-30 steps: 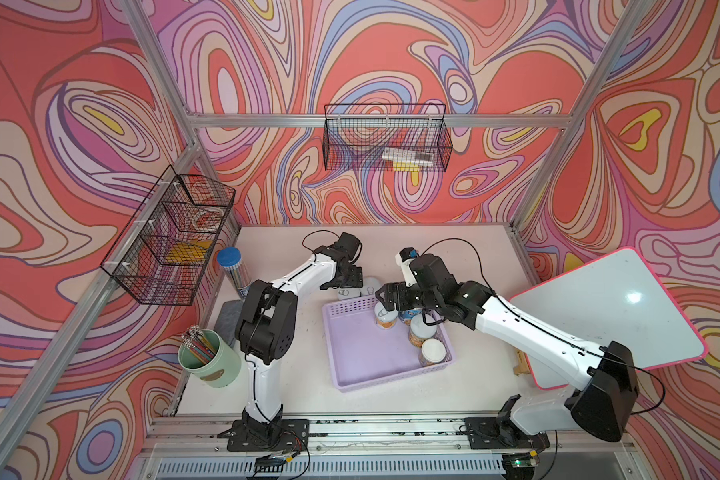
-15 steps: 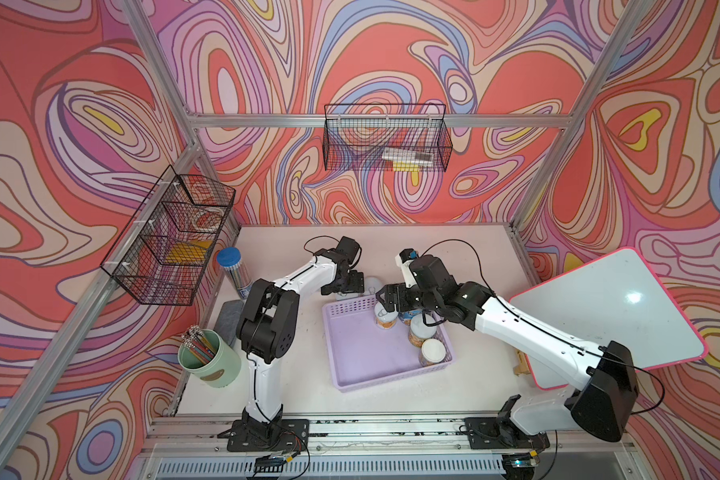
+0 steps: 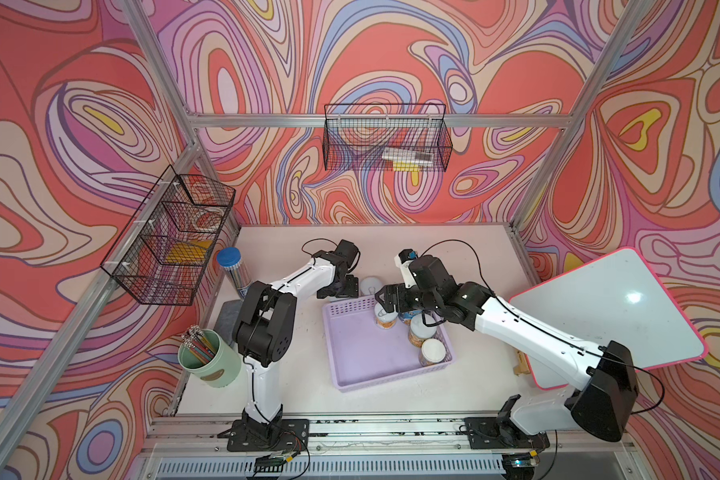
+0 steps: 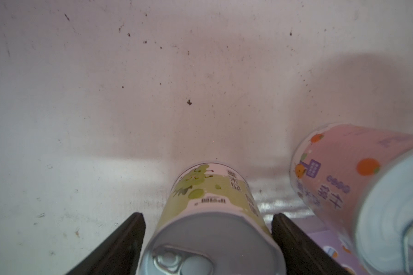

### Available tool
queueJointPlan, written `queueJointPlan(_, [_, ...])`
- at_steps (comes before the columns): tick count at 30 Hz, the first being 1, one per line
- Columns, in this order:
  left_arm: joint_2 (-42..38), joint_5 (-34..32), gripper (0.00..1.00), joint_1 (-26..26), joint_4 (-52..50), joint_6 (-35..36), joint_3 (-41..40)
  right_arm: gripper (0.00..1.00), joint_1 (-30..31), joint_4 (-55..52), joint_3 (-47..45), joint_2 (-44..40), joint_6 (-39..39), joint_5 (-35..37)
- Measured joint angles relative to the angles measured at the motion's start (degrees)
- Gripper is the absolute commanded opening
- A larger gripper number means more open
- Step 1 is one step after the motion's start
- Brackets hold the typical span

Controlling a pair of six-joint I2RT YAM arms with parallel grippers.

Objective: Put the canned food in the basket
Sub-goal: Pick up the canned food from the center of the board.

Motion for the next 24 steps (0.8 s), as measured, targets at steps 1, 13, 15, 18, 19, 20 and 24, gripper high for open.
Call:
queueJointPlan(1, [-0.09, -0.17, 0.88, 0.00, -0.17, -0.02, 0.00, 0.85, 0.00, 0.00, 0.00, 0.00, 0.07, -0.09])
queueJointPlan(13, [-0.42, -0.57, 0.83, 0.00, -0.35, -0.28, -0.44, 0.85, 0.37, 0.00, 0.00, 0.00, 0.15, -0.11])
queueJointPlan(15, [-0.42, -0.57, 0.82, 0.00, -0.35, -0.28, -0.44, 0.85, 0.37, 0.00, -0.02, 0.00, 0.20, -0.09])
queueJointPlan(18, [-0.44, -0.57, 0.78, 0.00, -0.35, -0.28, -0.48, 0.85, 0.37, 0.13, -0.28, -0.13, 0.33, -0.09])
queueJointPlan(19, [-0.50, -0.57, 0.76, 0.00, -0.37, -0.28, -0.50, 0.85, 0.37, 0.15, -0.39, -0.22, 0.37, -0.09])
queueJointPlan(20, [-0.55, -0.59, 0.75, 0.00, -0.35, -0.26, -0.57, 0.85, 0.37, 0.15, -0.42, -0.24, 0.39, -0.07])
queueJointPlan(24, [-0.79, -0.61, 0.71, 0.07, -0.37, -0.28, -0.81, 0.85, 0.37, 0.37, -0.42, -0.31, 0.39, -0.07])
